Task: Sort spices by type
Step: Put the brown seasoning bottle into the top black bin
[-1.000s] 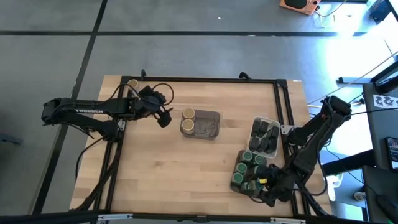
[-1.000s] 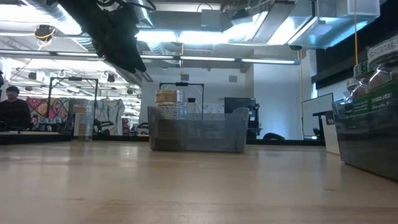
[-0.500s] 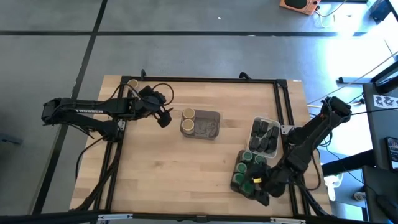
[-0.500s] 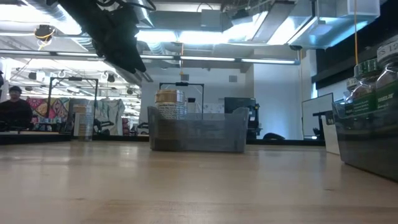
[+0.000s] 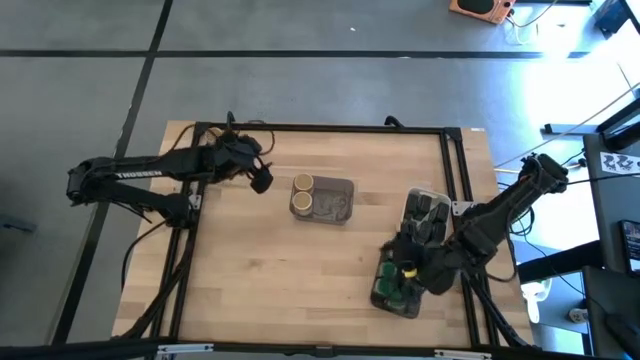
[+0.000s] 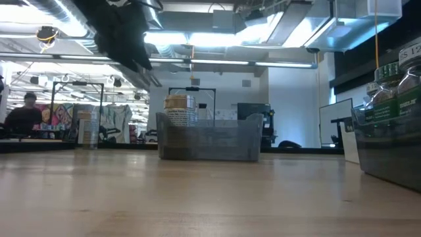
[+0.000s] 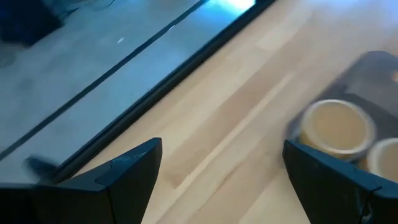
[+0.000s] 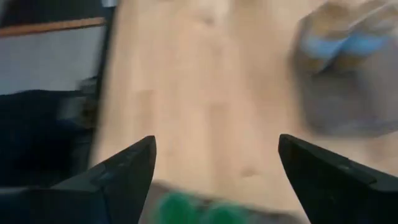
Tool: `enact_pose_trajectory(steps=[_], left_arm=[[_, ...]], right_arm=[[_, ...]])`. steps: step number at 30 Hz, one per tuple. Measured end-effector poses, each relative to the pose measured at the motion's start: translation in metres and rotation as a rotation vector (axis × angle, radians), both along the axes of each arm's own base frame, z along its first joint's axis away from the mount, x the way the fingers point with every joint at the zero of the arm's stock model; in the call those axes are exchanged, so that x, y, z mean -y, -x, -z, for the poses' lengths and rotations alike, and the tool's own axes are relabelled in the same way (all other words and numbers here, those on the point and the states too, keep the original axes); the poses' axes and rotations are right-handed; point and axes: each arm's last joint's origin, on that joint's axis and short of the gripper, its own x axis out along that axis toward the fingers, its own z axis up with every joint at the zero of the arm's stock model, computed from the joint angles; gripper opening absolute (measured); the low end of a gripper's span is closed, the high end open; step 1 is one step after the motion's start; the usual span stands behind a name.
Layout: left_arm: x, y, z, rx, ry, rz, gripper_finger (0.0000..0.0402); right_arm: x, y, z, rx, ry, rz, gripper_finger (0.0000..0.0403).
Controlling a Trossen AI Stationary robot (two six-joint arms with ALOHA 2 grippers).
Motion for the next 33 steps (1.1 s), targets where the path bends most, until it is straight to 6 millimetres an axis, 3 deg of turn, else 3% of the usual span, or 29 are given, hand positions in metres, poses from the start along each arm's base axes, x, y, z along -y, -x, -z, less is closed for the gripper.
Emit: enact_pose_trajectory(steps=[9,18,25,33], left_arm=[[-0.039,0.036,-0.021,-0.125,0.092,-0.315,0.0331],[-0.084,0.059,-0.006,-0.208,0.164,-0.615,0.0331],[-0.121,0.066,0.019,-0.318,0.227,-0.773,0.0331],[-0.136,0.055,0.041,-0.423,0.195,-0.837,0.0331]], right_arm=[[0.055,-0.023,0.021,-0.045,0.315,0.190,0.0335],[0.108,-0.034,0.050,-0.171,0.387,0.361,0.0335],[0.125,-0.033,0.062,-0.228,0.422,0.392,0.0335],[0.124,-0.034,0.062,-0.232,0.455,0.349,0.0335]])
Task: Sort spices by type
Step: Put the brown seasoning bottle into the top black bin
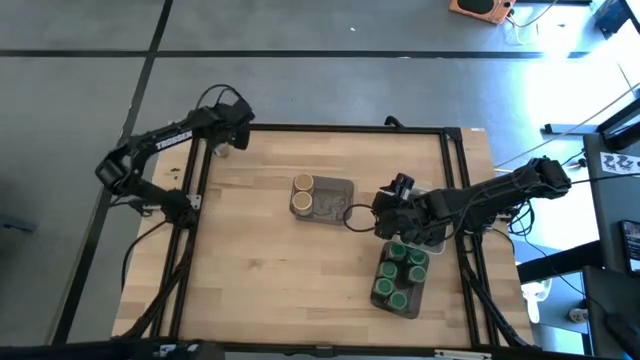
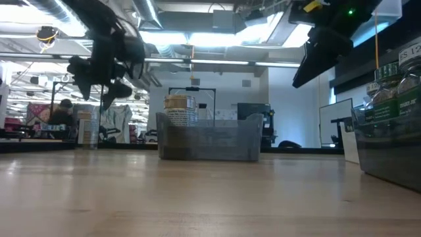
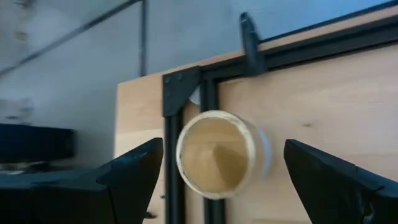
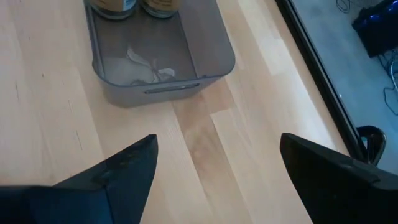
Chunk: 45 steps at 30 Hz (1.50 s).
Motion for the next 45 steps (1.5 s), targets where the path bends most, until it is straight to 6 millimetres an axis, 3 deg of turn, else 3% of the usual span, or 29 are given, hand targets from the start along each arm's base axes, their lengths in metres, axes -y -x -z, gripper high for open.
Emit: enact_pose_trajectory(steps=[5,12,19,27,35,45], left_arm=[[-0.006,-0.006,0.020,-0.136,-0.011,-0.045,0.0331],[-0.016,-0.009,0.046,-0.190,0.073,-0.077,0.0331],[-0.020,-0.013,0.058,-0.240,0.113,-0.068,0.0331],[-0.013,-0.021,0.057,-0.237,0.147,0.012,0.0331],[0.003,-0.041,0.054,-0.196,0.197,0.136,0.0331],[0.030,-0.085,0.019,-0.069,0.272,0.278,0.0331]], right_arm=[[0.000,0.000,0.000,-0.018,0.018,-0.024,0.0335],[0.000,0.000,0.000,-0.036,0.033,-0.046,0.0335],[0.000,0.000,0.000,-0.036,0.033,-0.046,0.0335],[0.000,0.000,0.000,-0.035,0.033,-0.046,0.0335],[0.000,0.000,0.000,-0.033,0.033,-0.046,0.0335],[0.000,0.000,0.000,-0.033,0.033,-0.046,0.0335]])
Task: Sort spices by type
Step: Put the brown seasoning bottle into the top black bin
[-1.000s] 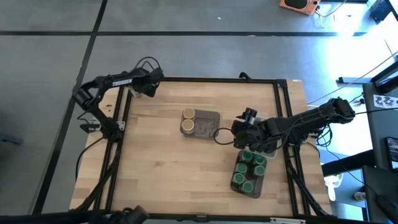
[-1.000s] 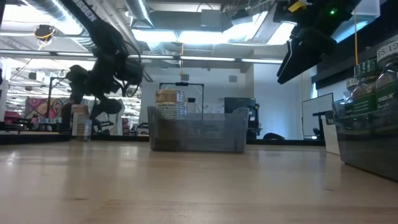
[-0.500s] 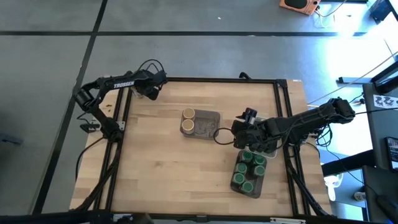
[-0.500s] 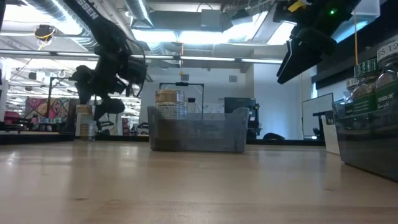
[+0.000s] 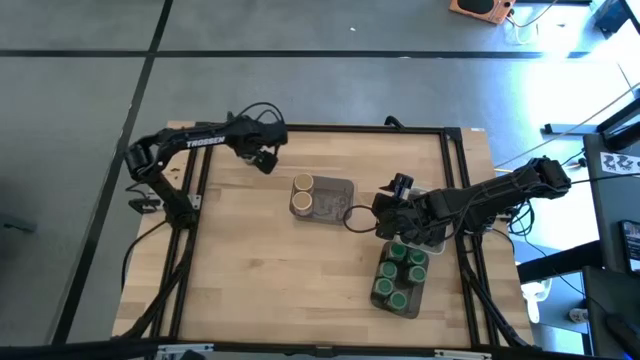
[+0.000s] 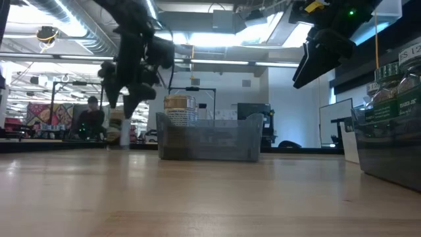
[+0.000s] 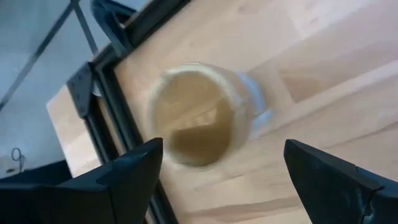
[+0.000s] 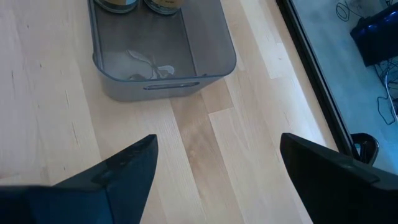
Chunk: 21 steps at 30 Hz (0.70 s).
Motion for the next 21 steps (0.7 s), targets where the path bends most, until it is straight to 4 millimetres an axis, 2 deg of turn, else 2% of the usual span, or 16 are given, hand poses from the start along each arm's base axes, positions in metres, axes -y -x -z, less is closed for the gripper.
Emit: enact_pose_trajectory(steps=[4,7,13,21], left_arm=[[0.005,-0.008,-0.017,0.001,-0.032,0.020,0.0331],[0.005,-0.009,-0.023,-0.015,-0.030,0.050,0.0331],[-0.011,-0.004,-0.022,0.017,0.048,0.111,0.0331],[-0.031,0.008,-0.022,0.032,0.060,0.112,0.0331]], right_arm=[[0.000,0.000,0.000,-0.001,0.000,0.000,0.0335],[0.000,0.000,0.000,-0.001,0.000,-0.001,0.0335],[0.000,0.000,0.000,-0.001,0.001,0.000,0.0335],[0.000,0.000,0.000,0.000,-0.001,0.001,0.0335]])
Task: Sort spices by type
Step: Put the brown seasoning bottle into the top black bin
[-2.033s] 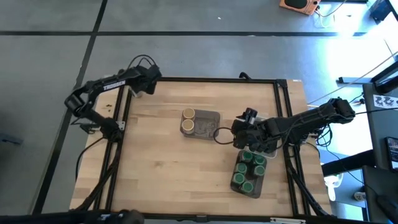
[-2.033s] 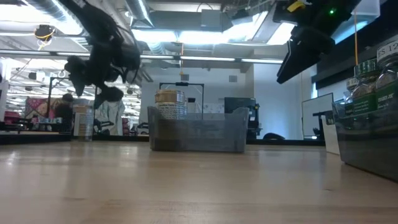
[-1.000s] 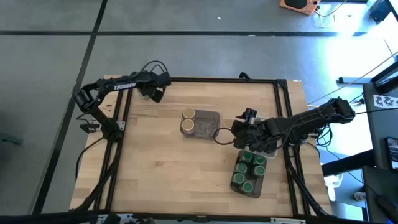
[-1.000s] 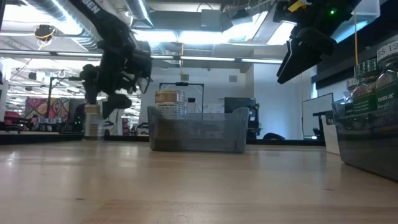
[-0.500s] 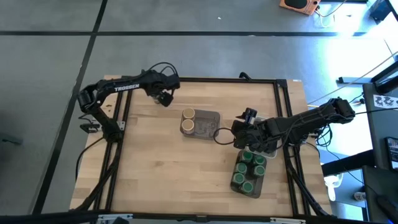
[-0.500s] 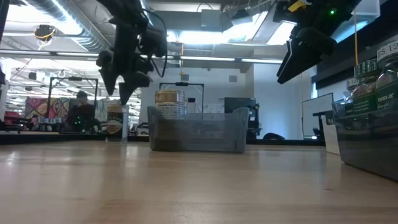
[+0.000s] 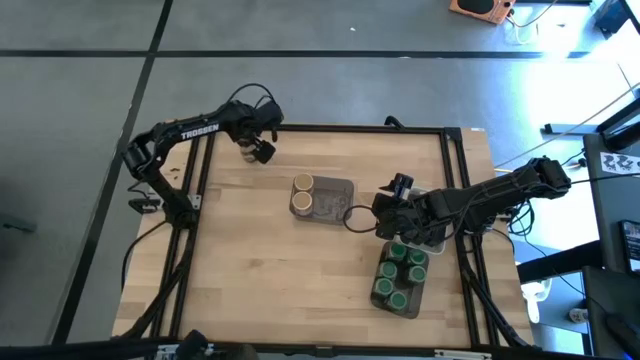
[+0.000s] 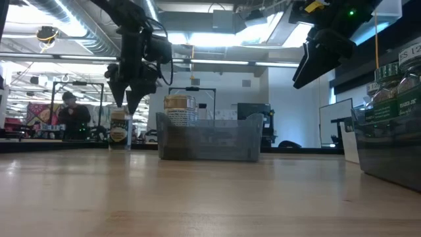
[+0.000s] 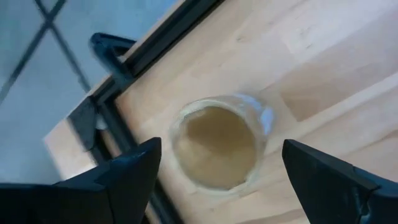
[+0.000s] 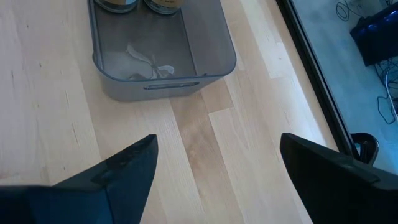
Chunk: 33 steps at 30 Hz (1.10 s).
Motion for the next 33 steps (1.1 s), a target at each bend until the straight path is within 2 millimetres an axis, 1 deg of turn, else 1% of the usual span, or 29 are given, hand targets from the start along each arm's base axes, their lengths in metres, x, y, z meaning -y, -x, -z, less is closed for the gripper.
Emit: enact_pose_trajectory(steps=[9,18,23,25,29,33], left_arm=[[-0.012,0.014,0.022,0.018,0.022,-0.016,0.0331],[-0.013,0.015,0.036,0.067,0.022,0.008,0.0331],[-0.012,0.012,0.040,0.128,0.102,0.065,0.0330],[-0.011,0.011,0.040,0.159,0.121,0.081,0.0320],[-0.011,0.010,0.039,0.167,0.131,0.097,0.0275],[-0.005,0.006,0.037,0.139,0.143,0.136,0.0273]], right_arm=[[0.000,0.000,0.000,0.000,-0.001,0.001,0.0335],[0.000,0.000,0.000,0.000,-0.001,0.001,0.0335],[0.000,0.000,0.000,0.000,0.000,0.001,0.0335],[0.000,0.000,0.000,0.000,-0.001,0.001,0.0335],[0.000,0.000,0.000,0.000,-0.001,0.001,0.0335],[0.000,0.000,0.000,0.000,-0.001,0.001,0.0335]])
